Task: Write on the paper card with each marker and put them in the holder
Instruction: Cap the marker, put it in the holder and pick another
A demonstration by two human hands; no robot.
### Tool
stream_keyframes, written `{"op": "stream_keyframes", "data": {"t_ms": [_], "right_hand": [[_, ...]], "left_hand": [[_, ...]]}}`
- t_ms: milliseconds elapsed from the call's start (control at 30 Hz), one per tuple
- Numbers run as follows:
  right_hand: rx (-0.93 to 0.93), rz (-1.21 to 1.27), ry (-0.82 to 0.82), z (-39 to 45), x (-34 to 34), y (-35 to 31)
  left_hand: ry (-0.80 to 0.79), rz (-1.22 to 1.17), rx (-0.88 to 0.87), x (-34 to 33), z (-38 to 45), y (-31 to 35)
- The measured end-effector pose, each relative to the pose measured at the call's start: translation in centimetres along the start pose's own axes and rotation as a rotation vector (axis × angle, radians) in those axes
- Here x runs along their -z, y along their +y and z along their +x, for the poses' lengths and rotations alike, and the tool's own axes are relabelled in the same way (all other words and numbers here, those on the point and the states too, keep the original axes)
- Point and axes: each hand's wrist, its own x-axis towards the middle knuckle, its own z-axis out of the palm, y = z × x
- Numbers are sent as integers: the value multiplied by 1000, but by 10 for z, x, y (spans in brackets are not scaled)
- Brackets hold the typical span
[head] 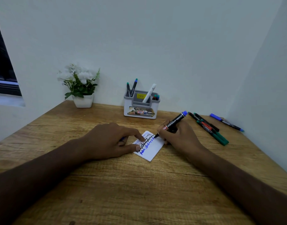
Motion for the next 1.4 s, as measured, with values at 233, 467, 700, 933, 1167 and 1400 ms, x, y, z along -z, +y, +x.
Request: {"op": "stream_keyframes", "data": {"t_ms": [233, 467, 700, 933, 1167, 1400], "right_hand": [[6, -26, 16, 1, 1, 0], [43, -28, -13, -2, -3, -2], [40, -32, -19, -3, -1, -4], [8, -26, 17, -3, 1, -4], [-6, -47, 77, -2, 1, -4], [-1, 309, 144, -12, 4, -11]], "left_hand": [[10, -15, -6, -1, 0, -1], [-10, -7, 13, 0, 1, 0], [-17, -4, 25, 2, 0, 3], [-19, -1, 27, 2, 0, 4], [-10, 1, 24, 1, 0, 2], [53, -5, 59, -1, -1, 4]]}}
